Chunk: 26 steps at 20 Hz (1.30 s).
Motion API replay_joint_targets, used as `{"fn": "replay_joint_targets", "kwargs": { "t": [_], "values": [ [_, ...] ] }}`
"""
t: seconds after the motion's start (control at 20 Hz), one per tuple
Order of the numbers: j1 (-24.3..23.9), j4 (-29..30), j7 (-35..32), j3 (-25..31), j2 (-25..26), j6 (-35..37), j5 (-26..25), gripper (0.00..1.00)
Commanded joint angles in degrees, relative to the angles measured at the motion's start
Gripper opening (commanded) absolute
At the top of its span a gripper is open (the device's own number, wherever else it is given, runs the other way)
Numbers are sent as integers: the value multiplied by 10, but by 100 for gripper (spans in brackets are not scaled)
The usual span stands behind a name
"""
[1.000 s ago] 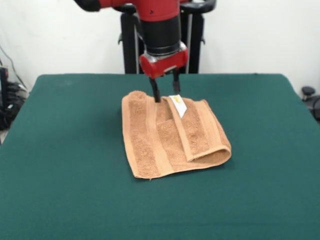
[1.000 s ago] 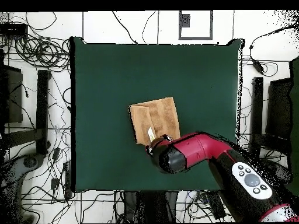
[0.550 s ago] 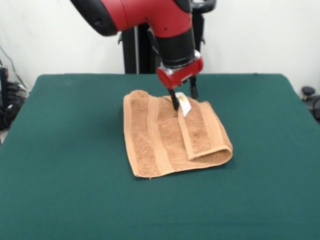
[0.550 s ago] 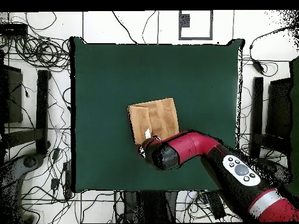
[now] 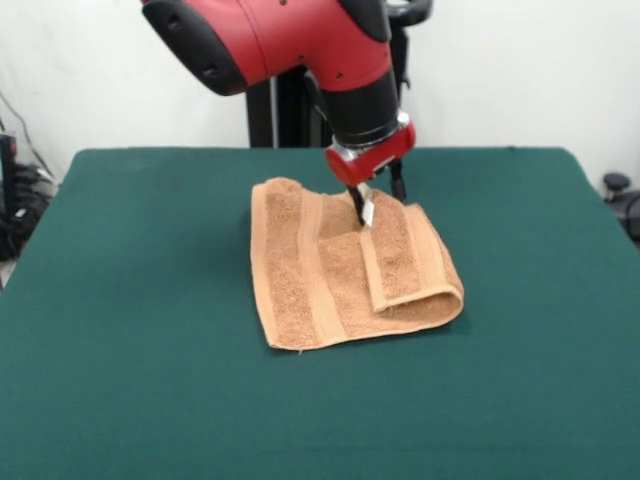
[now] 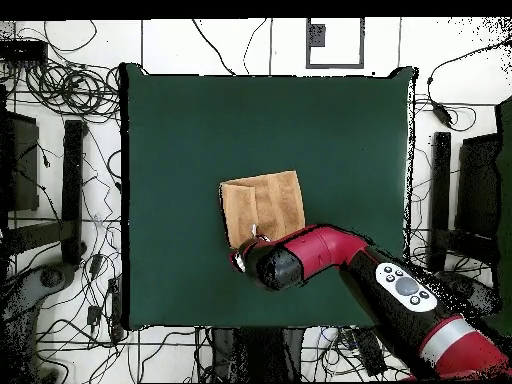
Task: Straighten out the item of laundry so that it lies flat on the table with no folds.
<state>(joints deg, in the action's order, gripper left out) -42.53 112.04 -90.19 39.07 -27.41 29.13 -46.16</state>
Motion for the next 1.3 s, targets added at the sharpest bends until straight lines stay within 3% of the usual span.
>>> {"fn": "replay_joint_targets", "kwargs": {
  "t": [0.05,0.35,0.4,0.55,0.65,1.15,1.3],
  "values": [
    [13,-36,74,19,10,35,-13,100],
    [7,-43,82,28,23,39,-4,100],
    [6,-45,79,30,26,32,-5,0],
    [4,-49,37,16,30,27,16,0],
    [2,-54,94,29,31,45,-4,0],
    [9,-24,43,17,-4,35,6,0],
    [46,-2,29,-3,-79,39,-23,0]
  ]
}}
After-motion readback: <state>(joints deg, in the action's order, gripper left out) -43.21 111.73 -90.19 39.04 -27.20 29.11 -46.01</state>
